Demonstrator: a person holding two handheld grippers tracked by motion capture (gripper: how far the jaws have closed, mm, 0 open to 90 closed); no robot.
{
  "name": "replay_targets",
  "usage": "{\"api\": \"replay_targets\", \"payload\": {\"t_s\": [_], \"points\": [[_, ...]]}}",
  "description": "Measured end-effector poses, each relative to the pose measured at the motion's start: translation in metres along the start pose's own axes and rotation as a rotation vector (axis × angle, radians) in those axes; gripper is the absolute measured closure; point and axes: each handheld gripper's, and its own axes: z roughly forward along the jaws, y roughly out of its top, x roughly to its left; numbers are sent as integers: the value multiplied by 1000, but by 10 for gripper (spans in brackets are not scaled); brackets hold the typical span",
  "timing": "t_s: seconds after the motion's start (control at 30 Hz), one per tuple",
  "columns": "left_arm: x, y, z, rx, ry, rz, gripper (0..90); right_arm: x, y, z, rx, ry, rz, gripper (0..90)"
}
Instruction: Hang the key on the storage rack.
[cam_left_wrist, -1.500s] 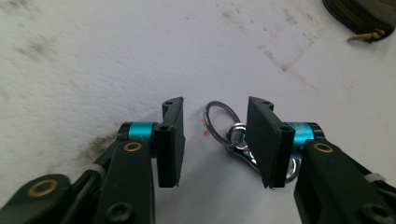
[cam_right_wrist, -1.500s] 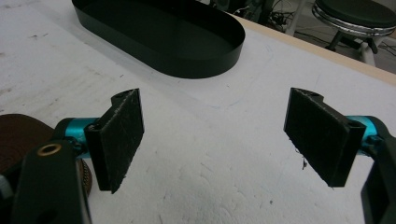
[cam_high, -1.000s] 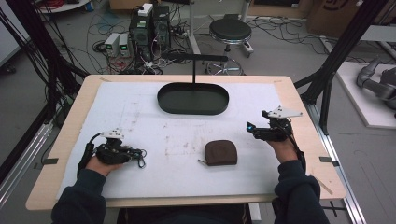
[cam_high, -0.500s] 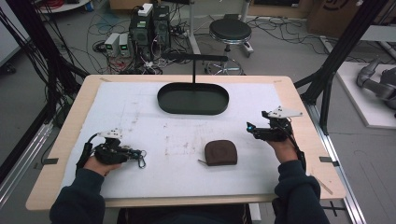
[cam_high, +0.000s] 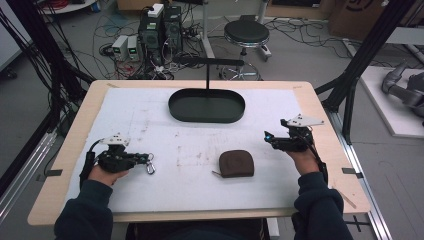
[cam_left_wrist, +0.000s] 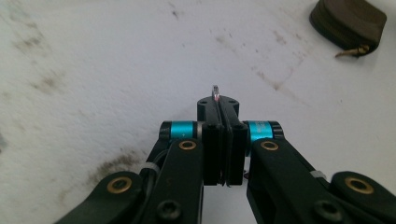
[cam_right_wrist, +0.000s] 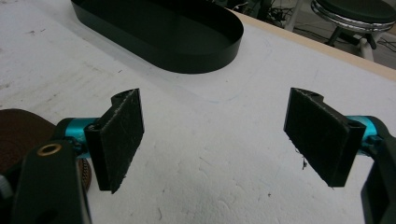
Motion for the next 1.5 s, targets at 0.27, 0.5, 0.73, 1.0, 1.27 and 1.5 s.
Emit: {"api": "replay_targets", "payload": {"t_s": [0.27,0.5,0.73,1.0,1.27,1.5], "points": [[-2,9,-7,-117,23,34,880,0,0,-1,0,-1,2,203],[-2,28,-12,-234,54,69,881,-1,0,-2,-9,0,12,203],[2,61,-8,-331,71,117,881,-3,0,-2,-21,3,26,203],[3,121,6,-329,92,192,881,-7,0,-1,-34,10,42,204],[8,171,20,-334,84,238,881,-10,0,-5,-52,11,58,204],[17,208,39,-340,81,251,881,-11,0,-8,-65,8,63,204]]}}
